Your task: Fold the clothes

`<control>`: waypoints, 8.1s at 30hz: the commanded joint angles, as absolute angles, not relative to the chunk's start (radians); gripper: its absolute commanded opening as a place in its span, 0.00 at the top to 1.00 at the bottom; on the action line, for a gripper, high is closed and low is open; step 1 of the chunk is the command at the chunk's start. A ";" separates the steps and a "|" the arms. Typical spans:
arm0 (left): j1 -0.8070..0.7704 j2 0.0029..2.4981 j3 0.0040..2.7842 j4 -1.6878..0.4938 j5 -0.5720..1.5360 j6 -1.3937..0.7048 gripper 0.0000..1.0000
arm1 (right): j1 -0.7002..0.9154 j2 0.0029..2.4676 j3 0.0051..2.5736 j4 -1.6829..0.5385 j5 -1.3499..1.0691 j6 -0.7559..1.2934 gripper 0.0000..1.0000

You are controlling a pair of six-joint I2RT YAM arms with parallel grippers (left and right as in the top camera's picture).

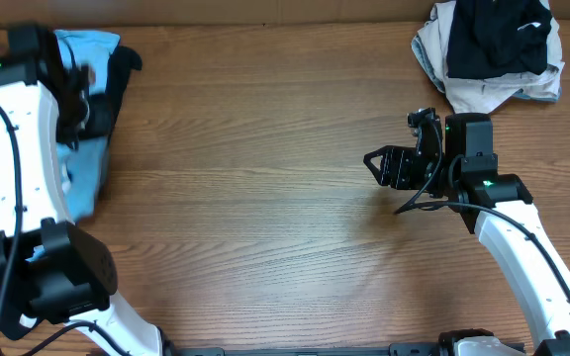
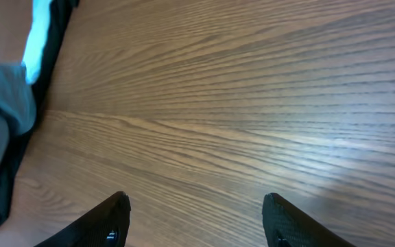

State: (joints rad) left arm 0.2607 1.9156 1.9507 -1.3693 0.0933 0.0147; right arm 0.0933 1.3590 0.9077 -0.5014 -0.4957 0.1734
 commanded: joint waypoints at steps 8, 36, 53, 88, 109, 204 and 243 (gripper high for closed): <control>0.032 1.902 2.535 -1.440 0.374 0.065 0.96 | 0.097 1.336 0.931 -0.495 -0.609 0.191 0.37; -0.128 1.898 2.831 -0.875 0.779 -0.326 0.96 | 0.200 1.287 0.931 -0.291 -0.585 0.151 0.26; -0.125 1.889 2.831 -0.860 0.839 -0.349 0.96 | 0.470 1.339 0.931 -0.110 -0.382 0.152 0.19; 0.186 1.708 2.831 -0.965 0.801 -0.272 0.96 | 0.221 0.912 1.184 -0.540 -0.191 0.170 0.96; 0.186 1.278 2.830 -1.102 0.074 0.006 0.96 | 0.221 0.863 1.692 -0.994 -0.085 0.087 0.96; -0.487 2.093 1.856 -1.120 0.064 -0.217 0.00 | -0.133 1.521 1.714 -1.221 -0.032 0.229 0.00; -0.340 2.094 1.724 -0.944 0.070 -0.176 0.00 | 0.130 2.038 1.377 -0.644 0.086 0.215 0.47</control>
State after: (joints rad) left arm -0.3340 2.0956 1.7340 -0.9325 0.0666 -0.1871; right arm 0.1322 2.0083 1.3834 -0.6544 0.0307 0.1936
